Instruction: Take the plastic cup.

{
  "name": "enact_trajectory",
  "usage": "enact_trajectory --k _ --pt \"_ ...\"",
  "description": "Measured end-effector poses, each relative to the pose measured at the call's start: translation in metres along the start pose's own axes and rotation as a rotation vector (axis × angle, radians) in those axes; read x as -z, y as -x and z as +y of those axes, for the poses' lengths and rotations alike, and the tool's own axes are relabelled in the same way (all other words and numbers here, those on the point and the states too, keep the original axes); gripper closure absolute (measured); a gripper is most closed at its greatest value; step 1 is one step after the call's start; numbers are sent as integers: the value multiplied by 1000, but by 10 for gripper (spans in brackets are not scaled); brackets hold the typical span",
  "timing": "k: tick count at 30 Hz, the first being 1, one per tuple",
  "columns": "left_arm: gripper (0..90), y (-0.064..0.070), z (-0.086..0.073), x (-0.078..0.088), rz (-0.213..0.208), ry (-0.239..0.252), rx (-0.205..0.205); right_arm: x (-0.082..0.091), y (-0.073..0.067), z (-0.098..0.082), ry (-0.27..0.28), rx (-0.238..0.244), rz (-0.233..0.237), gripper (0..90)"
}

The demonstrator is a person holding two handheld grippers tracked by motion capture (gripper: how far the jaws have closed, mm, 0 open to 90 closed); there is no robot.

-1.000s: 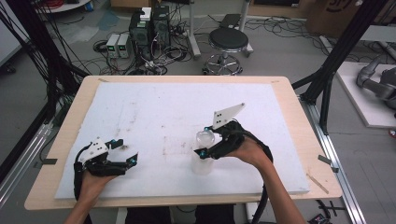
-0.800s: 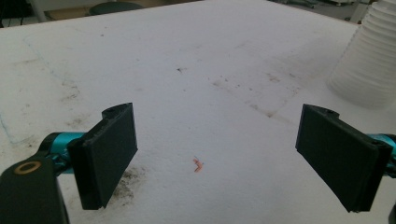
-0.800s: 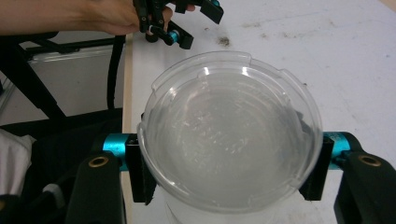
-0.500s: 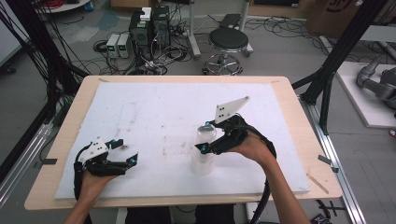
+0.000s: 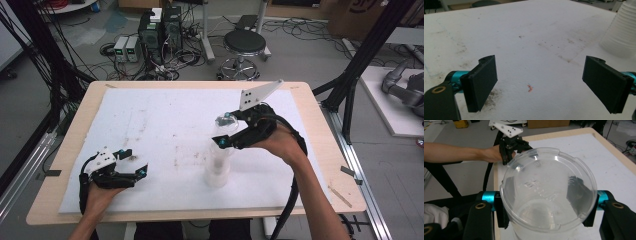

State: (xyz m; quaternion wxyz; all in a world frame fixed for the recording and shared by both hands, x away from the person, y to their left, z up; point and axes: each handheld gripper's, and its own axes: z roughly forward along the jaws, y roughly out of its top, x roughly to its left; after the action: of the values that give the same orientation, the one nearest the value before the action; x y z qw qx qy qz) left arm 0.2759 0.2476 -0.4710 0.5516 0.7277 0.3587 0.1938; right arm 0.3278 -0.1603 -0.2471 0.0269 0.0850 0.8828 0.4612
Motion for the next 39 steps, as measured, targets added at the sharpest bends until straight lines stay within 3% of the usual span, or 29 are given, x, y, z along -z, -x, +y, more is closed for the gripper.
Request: enact_trajectory --k 8,18,25,33,39 --pt "125 0 0 0 0 -1 0 13 4 25 8 32 -18 408" --pt "125 0 0 0 1 3 0 16 11 26 13 27 -17 410" --pt "125 0 0 0 0 3 5 9 36 26 45 18 -16 418" --pt "124 -2 0 -1 -9 -3 14 -2 56 23 38 -4 -8 421" --pt "125 -3 1 -1 -14 -15 23 -13 71 22 48 10 -7 424"
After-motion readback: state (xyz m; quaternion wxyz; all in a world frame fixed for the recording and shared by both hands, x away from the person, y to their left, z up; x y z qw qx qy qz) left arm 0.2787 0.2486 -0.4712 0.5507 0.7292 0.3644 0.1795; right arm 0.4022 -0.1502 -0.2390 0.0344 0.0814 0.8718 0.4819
